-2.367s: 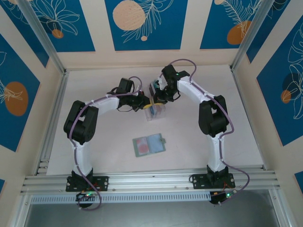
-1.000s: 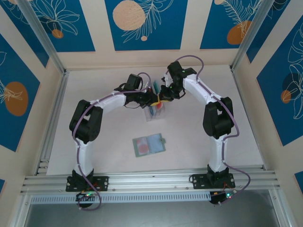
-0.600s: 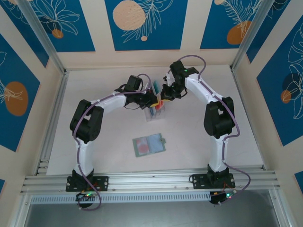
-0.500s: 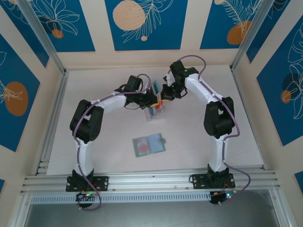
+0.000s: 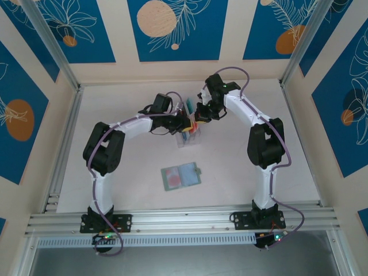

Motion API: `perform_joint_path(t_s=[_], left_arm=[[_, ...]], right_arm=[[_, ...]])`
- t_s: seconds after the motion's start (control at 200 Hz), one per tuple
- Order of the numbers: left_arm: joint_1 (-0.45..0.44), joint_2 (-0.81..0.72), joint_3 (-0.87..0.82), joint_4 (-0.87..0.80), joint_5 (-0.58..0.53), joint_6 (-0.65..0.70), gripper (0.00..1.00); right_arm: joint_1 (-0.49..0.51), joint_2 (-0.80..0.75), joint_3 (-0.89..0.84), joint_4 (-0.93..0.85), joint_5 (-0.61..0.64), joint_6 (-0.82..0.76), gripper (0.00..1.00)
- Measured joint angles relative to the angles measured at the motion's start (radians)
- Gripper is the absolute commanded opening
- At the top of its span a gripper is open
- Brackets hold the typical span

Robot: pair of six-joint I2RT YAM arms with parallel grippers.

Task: Put the credit cards into the card holder
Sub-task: Pick up the credit card from the storage box.

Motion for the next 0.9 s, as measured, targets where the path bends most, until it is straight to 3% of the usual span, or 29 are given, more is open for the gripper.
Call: perform_joint_path(t_s=[0.53,0.9], left_arm=[[0.019,-0.174,-0.052,-0.058,-0.001,0.025,0.04],[0.026,-0.43,-0.247,-0.225,-0.069,0.155,0.05]], right_arm=[[0.019,-0.069,0.002,-0.034,0.098,0.004,0.0],[0.025,-0.24,-0.05,0.004,0.232,0.039,0.0]])
